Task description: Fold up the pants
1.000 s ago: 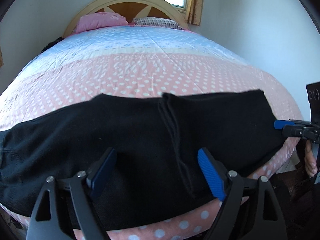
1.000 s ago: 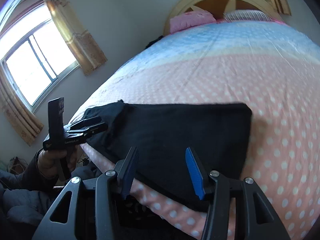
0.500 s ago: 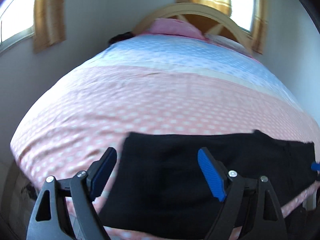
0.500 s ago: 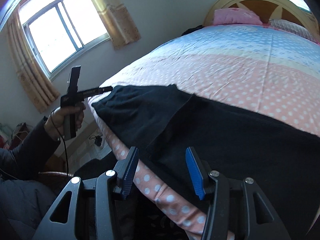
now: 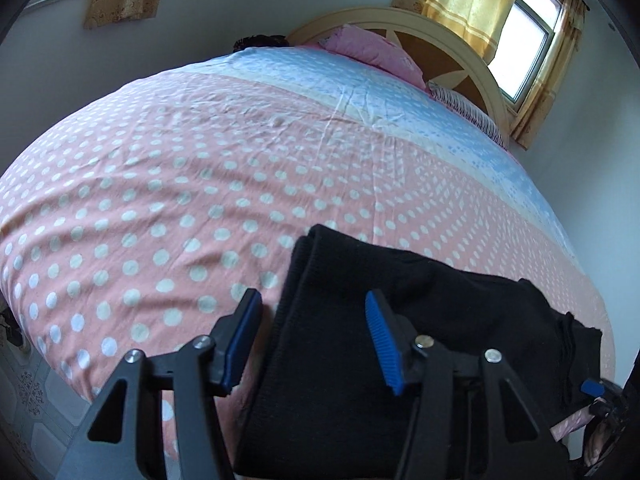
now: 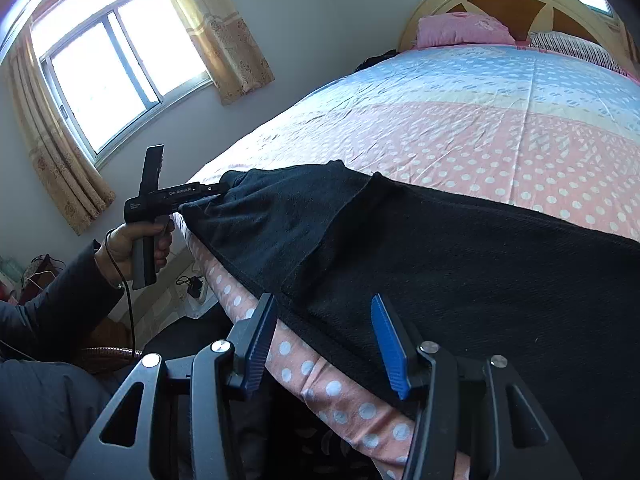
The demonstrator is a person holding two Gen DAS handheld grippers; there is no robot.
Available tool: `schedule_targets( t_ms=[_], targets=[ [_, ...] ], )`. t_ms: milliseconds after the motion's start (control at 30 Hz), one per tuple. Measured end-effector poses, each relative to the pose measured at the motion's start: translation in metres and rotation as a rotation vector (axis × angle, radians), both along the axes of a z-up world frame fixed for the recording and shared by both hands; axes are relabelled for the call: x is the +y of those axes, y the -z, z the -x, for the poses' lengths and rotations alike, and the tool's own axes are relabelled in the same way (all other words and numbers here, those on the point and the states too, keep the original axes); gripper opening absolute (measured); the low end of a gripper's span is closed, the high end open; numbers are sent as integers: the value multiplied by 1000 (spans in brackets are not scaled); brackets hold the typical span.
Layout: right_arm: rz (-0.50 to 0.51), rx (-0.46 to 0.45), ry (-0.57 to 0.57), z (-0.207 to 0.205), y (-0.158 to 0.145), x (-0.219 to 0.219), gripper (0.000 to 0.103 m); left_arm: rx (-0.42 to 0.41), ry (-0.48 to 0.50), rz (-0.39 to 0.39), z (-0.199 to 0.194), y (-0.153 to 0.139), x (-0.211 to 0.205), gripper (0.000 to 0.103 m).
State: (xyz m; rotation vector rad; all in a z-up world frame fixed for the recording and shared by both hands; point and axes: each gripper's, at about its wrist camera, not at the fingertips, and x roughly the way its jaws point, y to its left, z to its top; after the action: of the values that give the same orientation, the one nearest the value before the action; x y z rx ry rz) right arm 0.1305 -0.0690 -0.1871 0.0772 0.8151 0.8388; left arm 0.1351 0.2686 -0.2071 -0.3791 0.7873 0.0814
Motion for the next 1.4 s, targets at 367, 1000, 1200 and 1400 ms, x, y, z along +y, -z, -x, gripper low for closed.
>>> schedule_targets(
  t_ms=[367,1000,1200,1400],
  targets=[
    [1,-19,3,1,-1,0,51,35,45,-8,-4,-5,1,38],
    [-25,-29,42,-1,-5,-11,51,73,17,-23,5,-3,14,62],
    [-25,-38,42,0,-8,-11,51,79,52,-23,9,-6,1,31],
    [-24,-53,42,3,-11,-11,51,69,18,30,8,-2,10,38]
  ],
)
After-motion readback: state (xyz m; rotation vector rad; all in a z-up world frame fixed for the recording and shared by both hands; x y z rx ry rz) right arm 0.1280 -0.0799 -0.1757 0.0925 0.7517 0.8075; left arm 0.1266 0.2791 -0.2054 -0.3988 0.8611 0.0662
